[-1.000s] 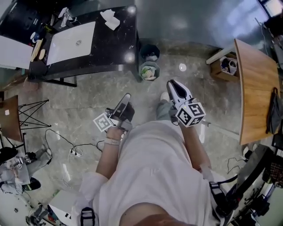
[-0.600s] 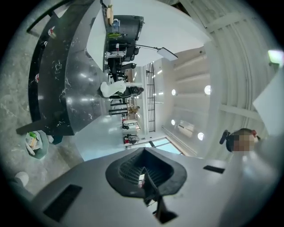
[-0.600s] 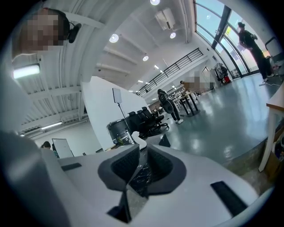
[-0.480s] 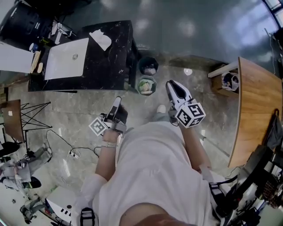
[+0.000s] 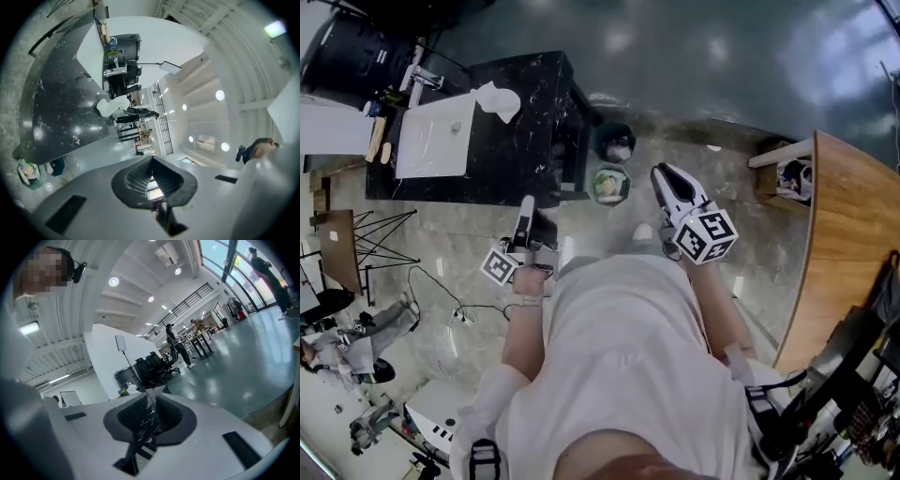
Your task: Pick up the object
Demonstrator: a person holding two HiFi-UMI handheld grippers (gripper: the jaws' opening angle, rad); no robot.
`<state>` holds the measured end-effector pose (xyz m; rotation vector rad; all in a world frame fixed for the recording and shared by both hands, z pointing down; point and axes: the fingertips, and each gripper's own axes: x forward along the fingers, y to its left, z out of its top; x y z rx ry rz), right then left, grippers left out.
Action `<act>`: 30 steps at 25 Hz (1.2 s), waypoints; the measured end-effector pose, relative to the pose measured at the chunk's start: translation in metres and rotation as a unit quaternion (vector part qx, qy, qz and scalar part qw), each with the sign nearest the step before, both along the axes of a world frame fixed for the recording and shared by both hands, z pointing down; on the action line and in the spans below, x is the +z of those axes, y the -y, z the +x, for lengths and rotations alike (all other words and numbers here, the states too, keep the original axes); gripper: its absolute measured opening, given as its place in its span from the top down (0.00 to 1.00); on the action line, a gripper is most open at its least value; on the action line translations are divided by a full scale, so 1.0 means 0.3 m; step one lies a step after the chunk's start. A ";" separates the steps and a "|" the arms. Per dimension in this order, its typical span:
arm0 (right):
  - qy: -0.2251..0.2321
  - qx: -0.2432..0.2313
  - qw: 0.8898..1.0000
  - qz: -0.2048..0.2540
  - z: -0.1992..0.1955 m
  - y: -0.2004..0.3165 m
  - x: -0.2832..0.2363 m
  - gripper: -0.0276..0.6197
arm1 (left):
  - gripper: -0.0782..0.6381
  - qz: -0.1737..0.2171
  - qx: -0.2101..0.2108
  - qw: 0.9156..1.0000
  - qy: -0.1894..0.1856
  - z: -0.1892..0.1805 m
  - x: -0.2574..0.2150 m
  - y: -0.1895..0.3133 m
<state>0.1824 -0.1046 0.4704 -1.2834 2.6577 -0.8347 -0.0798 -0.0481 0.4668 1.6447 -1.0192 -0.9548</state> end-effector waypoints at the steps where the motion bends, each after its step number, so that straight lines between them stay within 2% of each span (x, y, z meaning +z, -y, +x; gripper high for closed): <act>1: 0.000 -0.003 1.000 0.002 0.008 0.012 -0.001 0.85 | 0.88 -0.001 -0.004 1.000 0.010 0.001 0.002 0.012; 4: 0.002 -0.007 1.000 0.009 0.020 0.028 -0.009 0.85 | 0.88 -0.007 -0.012 0.999 0.035 0.000 0.014 0.043; 12: 0.006 -0.021 1.000 0.010 -0.054 0.049 -0.045 0.85 | 0.88 0.008 -0.010 0.999 0.039 -0.030 -0.002 0.129; 18: -0.009 -0.034 0.999 0.022 -0.160 0.055 -0.110 0.85 | 0.88 -0.013 -0.005 0.994 0.109 -0.103 0.048 0.219; 21: -0.016 -0.039 0.999 0.028 -0.210 0.065 -0.142 0.85 | 0.84 -0.030 -0.012 0.988 0.148 -0.153 0.099 0.272; 24: -0.023 -0.044 0.998 0.033 -0.265 0.073 -0.165 0.85 | 0.72 -0.047 -0.016 0.980 0.194 -0.204 0.155 0.328; 26: -0.027 -0.047 0.998 0.033 -0.299 0.079 -0.174 0.85 | 0.68 -0.058 -0.018 0.970 0.236 -0.229 0.184 0.366; 27: -0.031 -0.049 0.998 0.033 -0.316 0.083 -0.175 0.85 | 0.67 -0.063 -0.020 0.962 0.265 -0.246 0.198 0.385; 30: -0.045 -0.057 0.997 0.031 -0.365 0.105 -0.169 0.85 | 0.66 -0.076 -0.038 0.928 0.363 -0.315 0.225 0.455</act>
